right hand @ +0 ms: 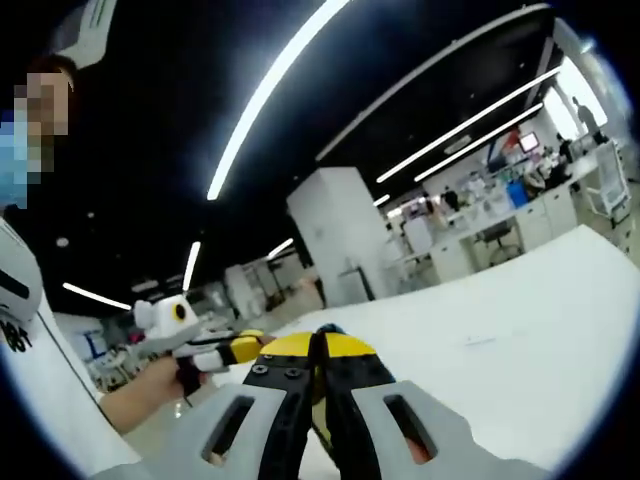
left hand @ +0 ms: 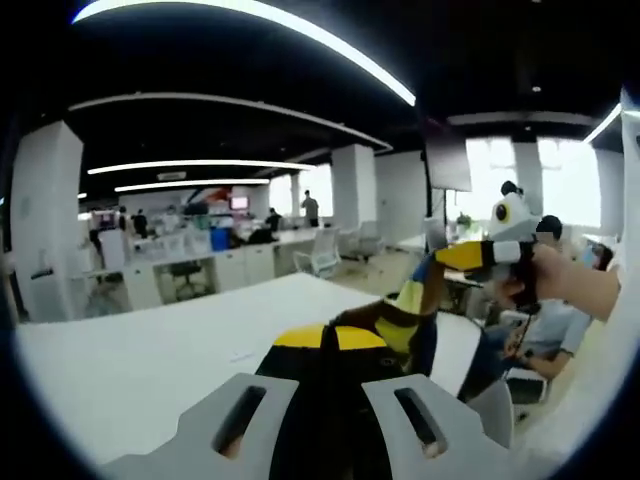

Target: Fold the garment on the visible template until the final outline fits inside the template.

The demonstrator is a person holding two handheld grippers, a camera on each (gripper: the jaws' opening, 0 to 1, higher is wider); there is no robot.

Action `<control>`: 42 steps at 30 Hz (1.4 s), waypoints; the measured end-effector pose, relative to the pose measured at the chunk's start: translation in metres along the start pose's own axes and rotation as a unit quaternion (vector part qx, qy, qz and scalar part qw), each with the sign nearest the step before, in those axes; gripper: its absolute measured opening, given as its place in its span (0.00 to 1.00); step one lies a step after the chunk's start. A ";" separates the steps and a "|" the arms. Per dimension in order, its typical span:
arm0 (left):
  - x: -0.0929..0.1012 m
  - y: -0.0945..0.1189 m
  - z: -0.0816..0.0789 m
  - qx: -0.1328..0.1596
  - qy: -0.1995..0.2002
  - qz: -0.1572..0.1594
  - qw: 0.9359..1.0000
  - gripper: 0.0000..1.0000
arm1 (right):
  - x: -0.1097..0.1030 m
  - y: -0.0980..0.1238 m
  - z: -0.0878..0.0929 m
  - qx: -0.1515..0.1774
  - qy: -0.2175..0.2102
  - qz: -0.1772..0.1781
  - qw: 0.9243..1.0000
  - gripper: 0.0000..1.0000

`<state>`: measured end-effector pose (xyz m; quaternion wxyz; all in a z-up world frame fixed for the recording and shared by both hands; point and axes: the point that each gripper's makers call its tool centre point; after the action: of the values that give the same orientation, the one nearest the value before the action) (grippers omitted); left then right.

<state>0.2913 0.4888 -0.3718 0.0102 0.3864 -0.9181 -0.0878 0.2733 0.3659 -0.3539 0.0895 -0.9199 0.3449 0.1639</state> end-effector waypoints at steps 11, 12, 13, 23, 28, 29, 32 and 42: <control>0.012 0.014 -0.034 0.041 -0.005 0.023 0.999 0.00 | -0.018 0.020 -0.028 0.039 0.030 -0.040 0.998 0.03; 0.013 0.015 -0.036 0.043 -0.007 0.024 0.999 0.00 | -0.019 0.023 -0.030 0.045 0.027 -0.049 0.997 0.03; 0.015 0.017 -0.040 0.045 -0.009 0.026 0.999 0.00 | -0.020 0.024 -0.031 0.048 0.029 -0.052 0.997 0.03; 0.022 0.034 -0.061 0.064 0.006 0.042 0.997 0.00 | -0.041 0.045 -0.055 0.089 0.069 -0.121 0.986 0.03; 0.011 0.022 -0.031 0.020 0.030 0.028 0.999 0.00 | -0.008 0.034 -0.033 0.050 0.047 -0.075 0.995 0.03; 0.010 0.021 -0.027 0.014 0.032 0.027 0.999 0.00 | -0.001 0.031 -0.026 0.040 0.045 -0.062 0.996 0.03; 0.004 0.011 0.000 -0.023 0.044 0.018 0.999 0.00 | 0.017 0.023 -0.004 0.013 0.026 -0.038 0.999 0.03; -0.016 -0.007 0.039 -0.071 0.085 0.006 0.994 0.00 | 0.039 -0.002 0.022 -0.025 -0.005 -0.010 1.000 0.03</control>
<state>0.3047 0.5011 -0.4102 0.1162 0.3857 -0.9075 -0.1196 0.2973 0.3502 -0.3886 0.0693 -0.9244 0.3313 0.1759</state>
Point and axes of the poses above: the point that each gripper's makers call its tool centre point, and the gripper's own axes: y roughly backward along the fingers, x roughly to its right, z roughly out of its underside, and after that the axes turned 5 degrees about -x, right-handed
